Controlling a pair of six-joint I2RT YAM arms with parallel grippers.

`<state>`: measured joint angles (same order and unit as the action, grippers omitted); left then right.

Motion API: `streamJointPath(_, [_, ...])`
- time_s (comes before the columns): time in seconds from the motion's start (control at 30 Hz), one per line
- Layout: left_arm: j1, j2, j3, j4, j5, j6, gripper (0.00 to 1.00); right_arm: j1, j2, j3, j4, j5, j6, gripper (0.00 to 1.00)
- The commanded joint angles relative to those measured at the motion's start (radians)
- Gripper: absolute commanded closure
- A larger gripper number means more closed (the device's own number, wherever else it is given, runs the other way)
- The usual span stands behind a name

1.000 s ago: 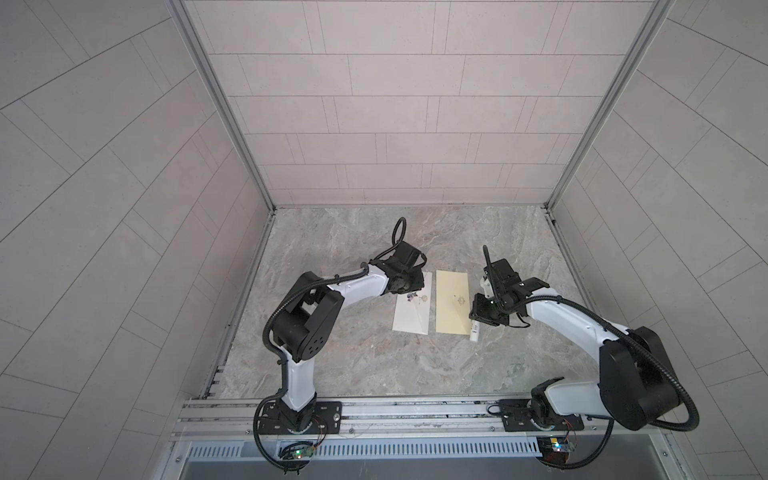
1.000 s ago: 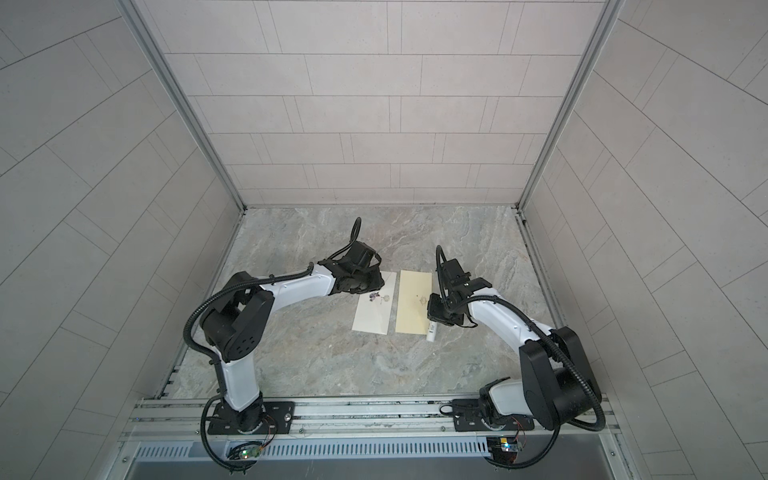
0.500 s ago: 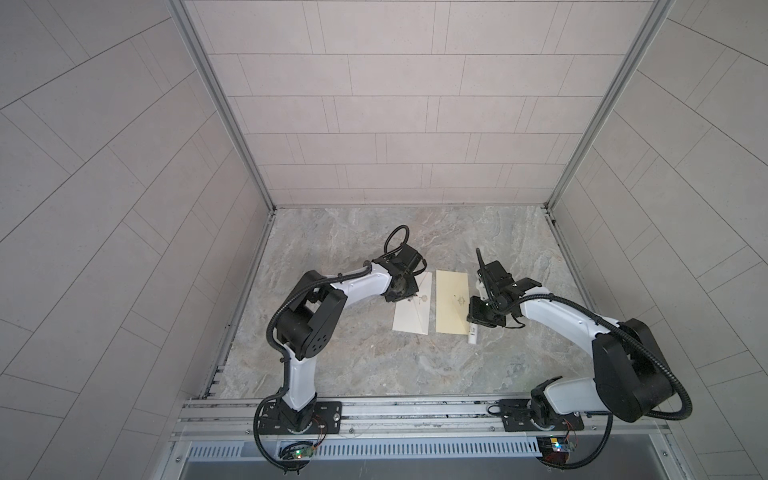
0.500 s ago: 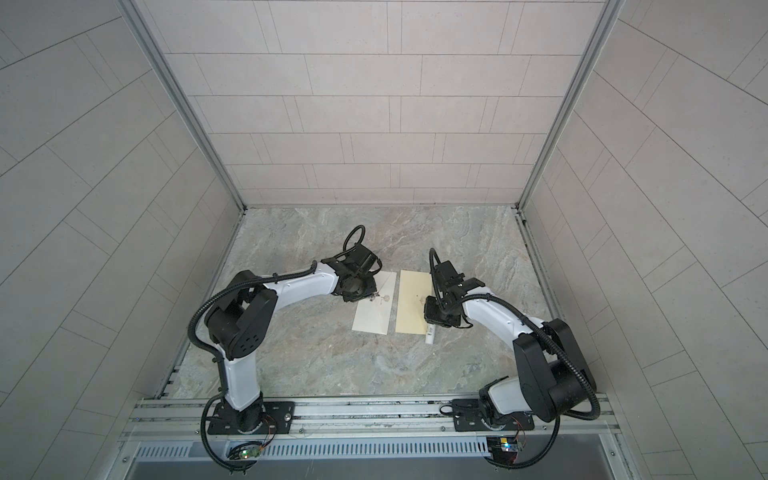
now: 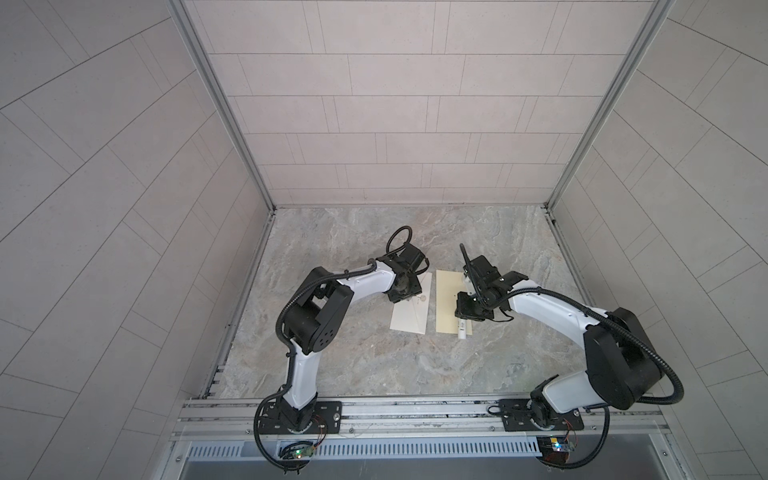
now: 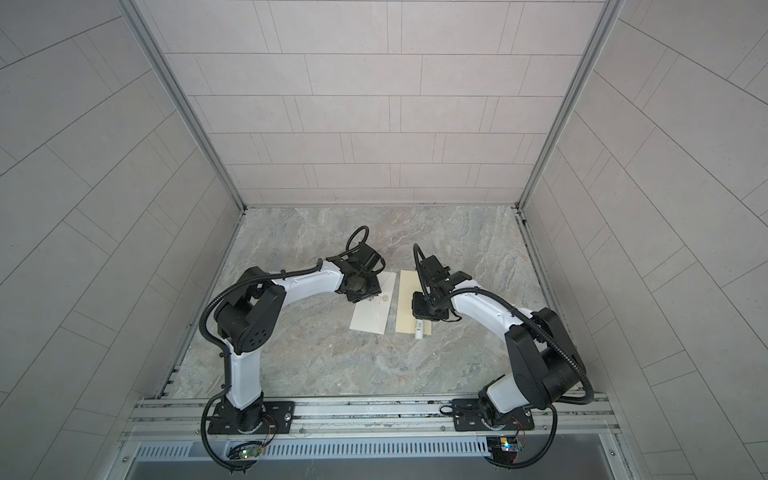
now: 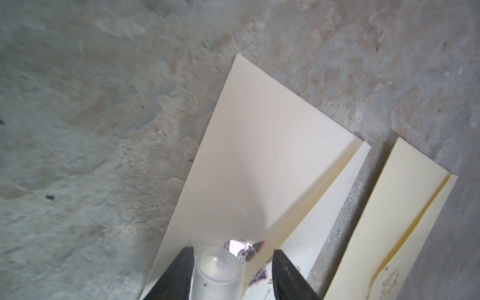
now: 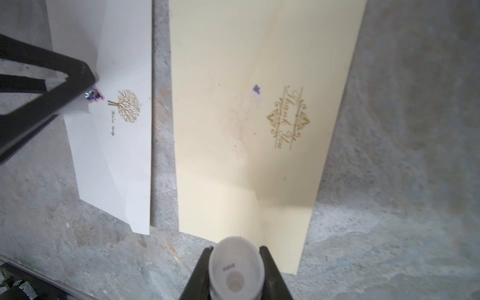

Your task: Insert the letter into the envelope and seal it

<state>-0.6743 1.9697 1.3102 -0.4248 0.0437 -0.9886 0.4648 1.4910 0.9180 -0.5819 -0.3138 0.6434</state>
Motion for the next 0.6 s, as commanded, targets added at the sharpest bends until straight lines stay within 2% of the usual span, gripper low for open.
streamJointPath(0.0, [0.008, -0.081, -0.041, -0.037, -0.077, -0.011, 0.41, 0.022, 0.046, 0.047, 0.012, -0.019, -0.017, 1.00])
streamJointPath(0.3, [0.077, -0.211, -0.108, -0.023, -0.061, 0.003, 0.38, 0.066, 0.236, 0.210, 0.031, -0.153, -0.059, 1.00])
streamJointPath(0.4, [0.124, -0.235, -0.168, 0.029, -0.060, -0.030, 0.41, 0.075, 0.311, 0.258, 0.066, -0.194, -0.043, 1.00])
streamJointPath(0.57, [0.210, -0.214, -0.244, 0.154, 0.024, -0.016, 0.53, 0.098, 0.451, 0.412, 0.034, -0.218, -0.041, 1.00])
